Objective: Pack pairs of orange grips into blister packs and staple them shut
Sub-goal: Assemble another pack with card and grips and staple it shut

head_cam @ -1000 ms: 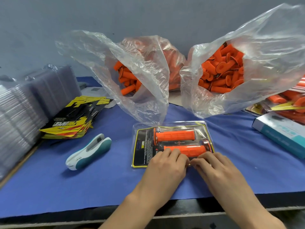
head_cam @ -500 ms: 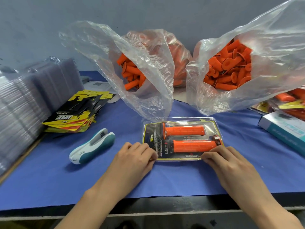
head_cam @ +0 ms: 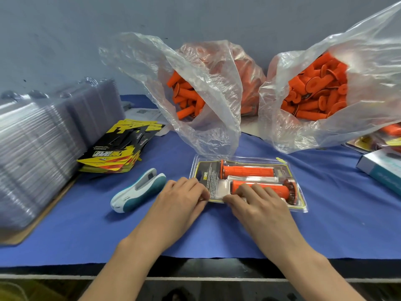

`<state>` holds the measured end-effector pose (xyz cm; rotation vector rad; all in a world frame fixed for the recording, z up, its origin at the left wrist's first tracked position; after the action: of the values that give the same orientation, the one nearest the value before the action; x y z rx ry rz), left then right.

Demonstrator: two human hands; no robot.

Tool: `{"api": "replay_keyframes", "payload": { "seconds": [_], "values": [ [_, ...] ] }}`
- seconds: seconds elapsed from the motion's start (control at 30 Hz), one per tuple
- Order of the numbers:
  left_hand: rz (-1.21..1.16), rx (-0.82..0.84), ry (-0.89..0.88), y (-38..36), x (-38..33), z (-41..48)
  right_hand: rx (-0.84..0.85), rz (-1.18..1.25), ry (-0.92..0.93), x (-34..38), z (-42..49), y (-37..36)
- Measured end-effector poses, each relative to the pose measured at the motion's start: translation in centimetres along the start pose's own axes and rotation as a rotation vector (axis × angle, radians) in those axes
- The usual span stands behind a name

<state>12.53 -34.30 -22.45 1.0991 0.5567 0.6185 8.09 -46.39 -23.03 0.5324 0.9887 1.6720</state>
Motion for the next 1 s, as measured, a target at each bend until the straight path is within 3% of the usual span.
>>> {"api": "replay_keyframes", "payload": {
  "seconds": [0.1,0.17,0.27,0.33,0.43,0.5,0.57,0.63,0.67,0.77,1.0],
  "values": [
    [-0.143,-0.063,0.152,1.0,2.9,-0.7,-0.034,0.023,-0.025,-0.2,0.5,-0.3],
    [-0.126,-0.132,0.393,1.8,6.6,-1.8,-0.044,0.029,-0.039,-0.3,0.6,-0.5],
    [-0.004,0.082,0.781,0.7,11.6,-4.6,-0.034,0.048,-0.048,-0.3,0.5,-0.9],
    [0.105,0.256,0.841,-0.4,12.8,-5.7,-0.033,0.049,-0.044,-0.2,0.4,-1.0],
    [0.083,0.212,0.866,0.6,13.0,-5.8,-0.049,0.045,-0.049,-0.2,0.4,-0.8],
    [-0.277,0.068,0.896,1.4,12.2,-6.0,-0.06,0.049,-0.053,-0.3,0.4,-0.7],
    [-0.922,-0.064,0.96,0.7,10.8,-6.7,-0.068,0.045,-0.061,-0.4,0.5,-0.8],
    [-1.42,0.055,0.984,-1.2,7.9,-7.1,-0.08,0.044,-0.069,-0.5,0.6,-0.7],
    [-1.537,0.181,0.991,-2.0,6.3,-7.3,-0.085,0.047,-0.07,-0.6,0.6,-0.7],
    [-1.612,0.454,0.991,-3.7,3.5,-7.2,-0.103,0.052,-0.072,-0.8,0.7,-0.5],
    [-1.616,0.484,0.99,-4.8,1.4,-5.8,-0.112,0.056,-0.076,-0.6,0.8,-0.4]
  ]
}}
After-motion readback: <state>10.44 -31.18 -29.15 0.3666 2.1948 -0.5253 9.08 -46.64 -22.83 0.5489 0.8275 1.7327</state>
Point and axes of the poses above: each hand's wrist, its own z-axis towards the middle knuckle, its own y-axis out of the back of the hand, x = y × z, the point moved 9 cm from there along z, towards the middle knuckle, and after that the axes turned 4 degrees about x, right-handed, at the moved point
